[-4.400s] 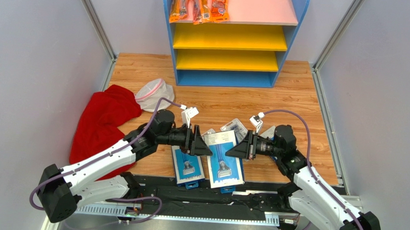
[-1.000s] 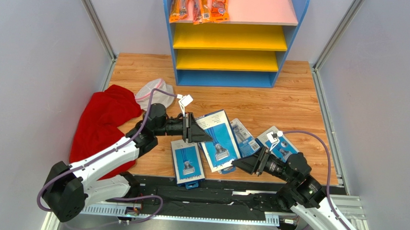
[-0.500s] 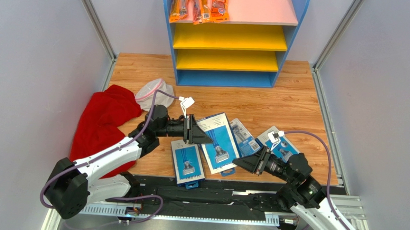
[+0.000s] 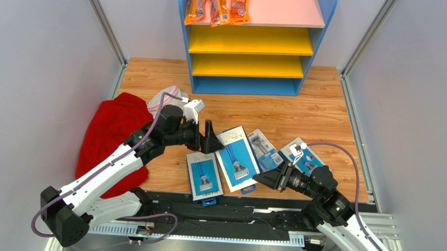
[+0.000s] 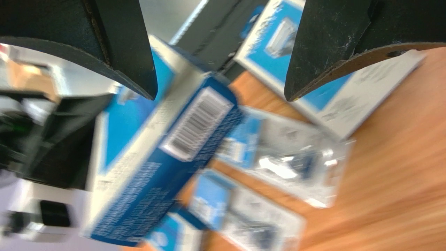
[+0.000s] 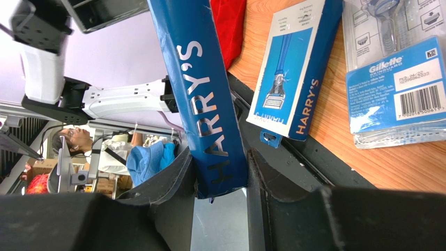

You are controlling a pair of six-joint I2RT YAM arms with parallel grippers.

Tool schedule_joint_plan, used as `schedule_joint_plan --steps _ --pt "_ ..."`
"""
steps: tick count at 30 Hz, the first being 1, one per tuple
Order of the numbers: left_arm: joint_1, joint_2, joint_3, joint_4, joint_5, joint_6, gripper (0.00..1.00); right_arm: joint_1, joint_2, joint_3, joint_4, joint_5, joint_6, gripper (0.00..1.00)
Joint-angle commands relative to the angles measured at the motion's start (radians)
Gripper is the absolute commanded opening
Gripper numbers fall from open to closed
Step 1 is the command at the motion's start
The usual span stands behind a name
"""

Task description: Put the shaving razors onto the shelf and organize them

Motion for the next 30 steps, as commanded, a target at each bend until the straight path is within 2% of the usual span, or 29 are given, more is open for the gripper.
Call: schedule_joint_plan --steps 1,3,6,9,12,17,19,26,30 --pt "0.002 -0.026 0.096 -0.378 -0.378 0.130 0.99 0.000 0.010 0.022 0.046 0.006 -0.025 0.00" --pt "0.002 -0.032 0.139 -0.494 -0.544 0.106 0.99 -0.002 0.023 0.023 0.049 0.013 -0.028 0.00" --pt "0.002 -0.049 0.188 -0.612 -0.714 0.072 0.99 0.000 0.071 0.037 0.060 0.023 -0.044 0.00" --pt "0.002 -0.085 0.199 -0.654 -0.790 0.054 0.99 0.000 0.158 0.060 0.130 0.020 -0.064 0.00" --pt "0.002 -0.140 0.193 -0.673 -0.833 0.019 0.99 -0.002 0.322 0.130 0.192 -0.003 -0.108 0.00" --pt "0.002 -0.272 0.147 -0.630 -0.796 0.026 0.99 -0.011 0.546 0.268 0.272 -0.075 -0.160 0.00" --pt "0.002 -0.304 0.129 -0.633 -0.779 0.023 0.99 -0.022 0.649 0.302 0.369 -0.117 -0.156 0.00" --pt "0.001 -0.329 0.077 -0.630 -0.709 0.014 0.99 -0.055 0.925 0.508 0.397 -0.183 -0.177 0.00" --pt "0.002 -0.341 0.077 -0.611 -0.698 0.037 0.99 -0.111 1.072 0.588 0.443 -0.218 -0.121 0.00"
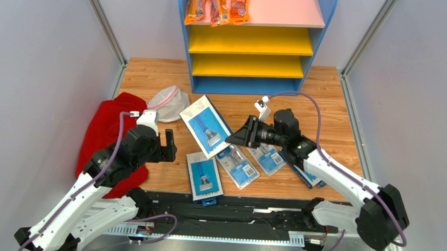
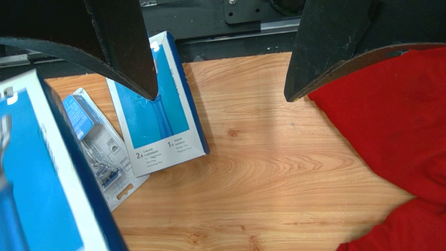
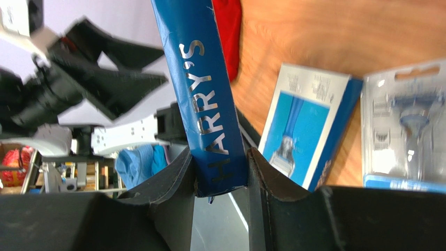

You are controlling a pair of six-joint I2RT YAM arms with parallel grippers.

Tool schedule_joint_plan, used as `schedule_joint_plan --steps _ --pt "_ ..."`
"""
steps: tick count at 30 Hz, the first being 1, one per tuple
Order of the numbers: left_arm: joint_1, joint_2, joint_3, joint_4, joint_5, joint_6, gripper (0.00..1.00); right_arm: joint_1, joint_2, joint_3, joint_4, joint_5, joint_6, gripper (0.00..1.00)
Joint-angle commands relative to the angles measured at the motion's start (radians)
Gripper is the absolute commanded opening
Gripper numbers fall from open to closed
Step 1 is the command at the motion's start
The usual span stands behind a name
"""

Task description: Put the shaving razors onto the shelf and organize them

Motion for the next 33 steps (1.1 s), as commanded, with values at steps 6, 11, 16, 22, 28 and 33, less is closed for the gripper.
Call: schedule_joint_plan --steps 6,11,16,22,28,33 --pt "0.002 -0.045 -0.014 0.059 0.051 0.033 0.99 -0.145 0.263 0.232 0.261 -0.137 0.106 0.00" --pt "0.002 -0.074 -0.030 0.076 0.067 0.041 0.99 -0.192 0.377 0.399 0.248 -0.170 0.146 0.00" --pt "0.002 -0.085 -0.049 0.091 0.068 0.045 0.99 -0.244 0.493 0.510 0.268 -0.170 0.230 0.00" --pt "0.002 -0.079 -0.047 0.088 0.085 0.041 0.99 -0.277 0.601 0.617 0.344 -0.179 0.330 0.00" --pt "0.002 -0.117 -0.057 0.099 0.093 0.041 0.99 -0.304 0.687 0.717 0.366 -0.176 0.386 0.00" --pt "0.002 -0.116 -0.058 0.108 0.102 0.047 0.99 -0.321 0.756 0.813 0.370 -0.162 0.429 0.00"
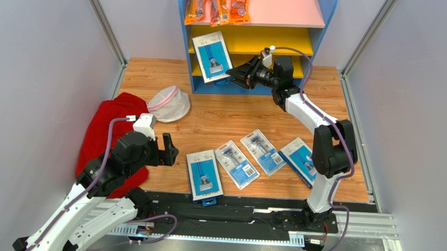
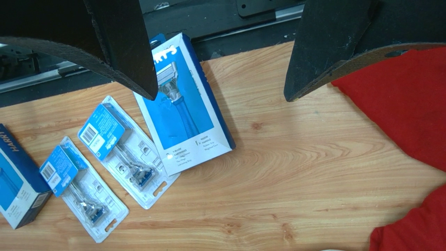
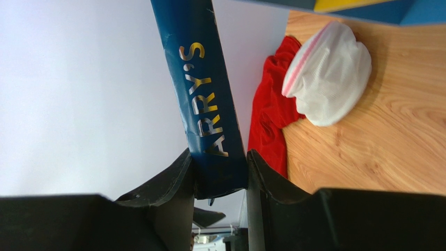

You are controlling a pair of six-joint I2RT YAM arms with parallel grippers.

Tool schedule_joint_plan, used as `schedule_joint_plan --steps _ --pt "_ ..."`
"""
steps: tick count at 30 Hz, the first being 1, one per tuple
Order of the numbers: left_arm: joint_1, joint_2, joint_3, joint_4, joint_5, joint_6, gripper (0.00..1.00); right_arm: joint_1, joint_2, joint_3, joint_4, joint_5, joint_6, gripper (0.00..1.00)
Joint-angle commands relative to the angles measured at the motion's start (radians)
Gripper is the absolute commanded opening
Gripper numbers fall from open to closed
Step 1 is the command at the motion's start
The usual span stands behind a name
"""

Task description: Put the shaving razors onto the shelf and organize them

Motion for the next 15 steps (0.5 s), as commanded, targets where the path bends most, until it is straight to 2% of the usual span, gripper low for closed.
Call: schedule_joint_plan --steps 1,15 --pt "0.002 0.001 -0.003 0.043 0.016 0.023 0.99 -0.016 0.033 0.131 0.106 0.011 0.085 0.00" --pt "0.002 -0.001 -0.006 0.043 0.021 0.021 0.99 -0.013 0.146 0.333 -0.061 0.171 0.099 0.00"
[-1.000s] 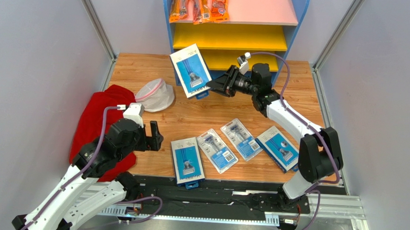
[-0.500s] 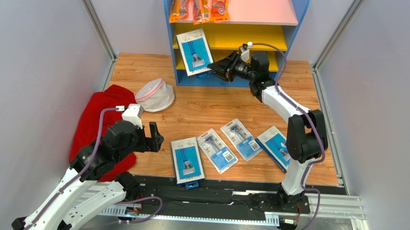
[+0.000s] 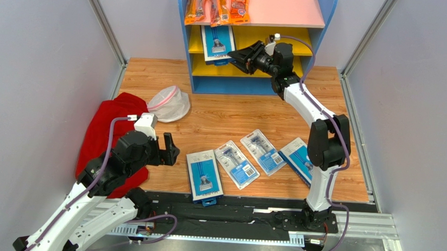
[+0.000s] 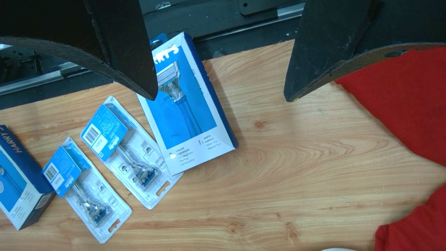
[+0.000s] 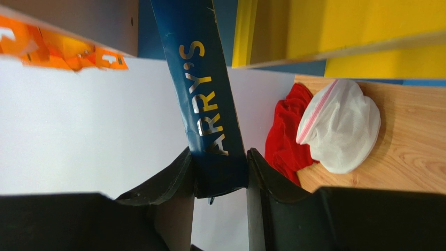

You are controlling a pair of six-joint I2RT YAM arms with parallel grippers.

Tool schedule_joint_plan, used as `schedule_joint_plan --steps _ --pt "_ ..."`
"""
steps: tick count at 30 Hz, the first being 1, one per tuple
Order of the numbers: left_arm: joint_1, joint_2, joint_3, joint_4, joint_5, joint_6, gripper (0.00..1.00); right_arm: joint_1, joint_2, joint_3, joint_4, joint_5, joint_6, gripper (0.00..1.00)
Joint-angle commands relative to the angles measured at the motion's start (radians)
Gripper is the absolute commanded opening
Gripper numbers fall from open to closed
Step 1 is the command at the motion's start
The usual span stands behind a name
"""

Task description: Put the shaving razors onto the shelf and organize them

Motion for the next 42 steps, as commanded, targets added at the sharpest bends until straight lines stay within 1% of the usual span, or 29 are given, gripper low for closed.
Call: schedule_joint_plan --steps 1,5,7,8,10,11,13,21,27,37,38,39,41,42 --pt "0.002 -0.008 -0.004 0.026 0.007 0.012 0.99 0.002 0.045 0.123 -0.005 0.047 0.023 0.00" --pt "0.002 -0.008 -0.004 0.025 0.000 0.011 0.99 0.014 0.117 0.203 -0.019 0.064 0.043 0.00" --pt "0.002 -0.009 -0.004 0.025 0.002 0.011 0.99 0.026 0.148 0.269 -0.064 0.073 0.034 0.00" --pt "0.002 -0.006 -0.004 0.025 0.002 0.011 0.99 0.029 0.183 0.345 -0.085 0.076 0.033 0.00" --pt "0.002 -0.008 -0.004 0.026 0.005 0.011 0.99 0.041 0.220 0.414 -0.131 0.086 0.036 0.00" --pt "0.002 -0.009 -0.004 0.028 0.007 0.011 0.99 0.046 0.257 0.476 -0.139 0.086 0.042 0.00" --pt "0.002 -0.011 -0.004 0.026 0.007 0.011 0.99 0.055 0.286 0.516 -0.144 0.093 0.057 0.00" --pt "0.002 -0.024 -0.005 0.028 0.007 0.009 0.99 0.078 0.334 0.530 -0.134 0.139 0.103 0.00" --pt "0.002 -0.028 -0.007 0.031 0.014 0.009 0.99 0.092 0.343 0.534 -0.130 0.185 0.126 0.04" --pt "0.002 -0.028 -0.013 0.042 0.040 0.017 0.99 0.101 0.365 0.608 -0.196 0.216 0.115 0.14" --pt "0.002 -0.024 -0.012 0.042 0.043 0.017 0.99 0.101 0.365 0.605 -0.199 0.216 0.114 0.16" --pt "0.002 -0.024 -0.012 0.042 0.045 0.017 0.99 0.101 0.365 0.605 -0.196 0.214 0.115 0.21" --pt "0.002 -0.021 -0.012 0.042 0.048 0.017 0.99 0.101 0.363 0.605 -0.203 0.213 0.109 0.26" --pt "0.000 -0.021 -0.013 0.043 0.048 0.017 0.99 0.100 0.360 0.605 -0.213 0.214 0.106 0.34"
